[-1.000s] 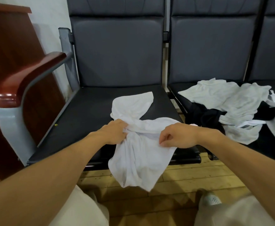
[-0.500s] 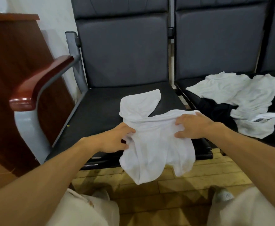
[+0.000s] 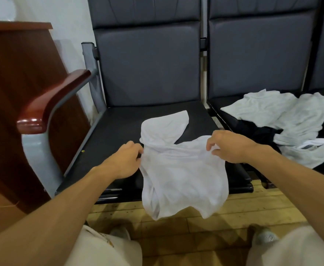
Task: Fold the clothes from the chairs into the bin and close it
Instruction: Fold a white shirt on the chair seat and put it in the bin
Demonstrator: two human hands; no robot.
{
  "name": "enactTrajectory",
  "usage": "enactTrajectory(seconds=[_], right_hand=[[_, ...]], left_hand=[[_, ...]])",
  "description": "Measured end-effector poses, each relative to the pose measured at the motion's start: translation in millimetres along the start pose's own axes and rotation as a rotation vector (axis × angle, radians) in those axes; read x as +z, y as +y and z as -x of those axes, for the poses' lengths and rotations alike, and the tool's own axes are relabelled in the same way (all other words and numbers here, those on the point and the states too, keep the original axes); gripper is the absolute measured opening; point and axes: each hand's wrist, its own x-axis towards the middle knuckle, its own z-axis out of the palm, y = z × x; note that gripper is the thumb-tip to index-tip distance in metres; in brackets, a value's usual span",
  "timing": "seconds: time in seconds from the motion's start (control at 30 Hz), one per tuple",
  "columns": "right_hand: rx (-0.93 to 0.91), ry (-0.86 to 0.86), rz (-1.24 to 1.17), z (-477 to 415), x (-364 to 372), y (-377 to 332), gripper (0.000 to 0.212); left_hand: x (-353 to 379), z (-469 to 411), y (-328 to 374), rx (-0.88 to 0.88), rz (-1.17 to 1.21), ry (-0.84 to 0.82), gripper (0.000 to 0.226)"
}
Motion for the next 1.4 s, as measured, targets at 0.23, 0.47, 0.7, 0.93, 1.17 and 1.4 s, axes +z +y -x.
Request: enactTrajectory(seconds=[0.23, 0.47, 0.7, 0.93, 1.17, 1.4], right_hand=[[0.016, -0.091, -0.03, 6, -3, 10, 0.024], [0.011, -0.17, 0.112, 7, -1, 7, 0.029], [0.059, -0.165, 0.101, 8, -4, 0, 0.027], [0.078, -0.16, 0.126, 12, -5, -7, 0.026], [0.032, -0.164, 0.148, 11, -3, -6, 0.025], [-0.04, -0.164, 0.081, 11, 4, 5, 0.029]], left_hand=[[5, -11, 3, -0.237, -0.014, -0.178, 0.03], [-1, -13, 32, -0.309, 0.487, 0.172, 0.013], [-20, -6, 52, -0.08, 0.762, 0.667, 0.021], [-5, -6, 18, -0.402, 0.788, 0.101, 0.034], [-2, -8, 4, -0.474, 0.649, 0.132, 0.029], [7, -22, 16, -0.464, 0.524, 0.053, 0.033]])
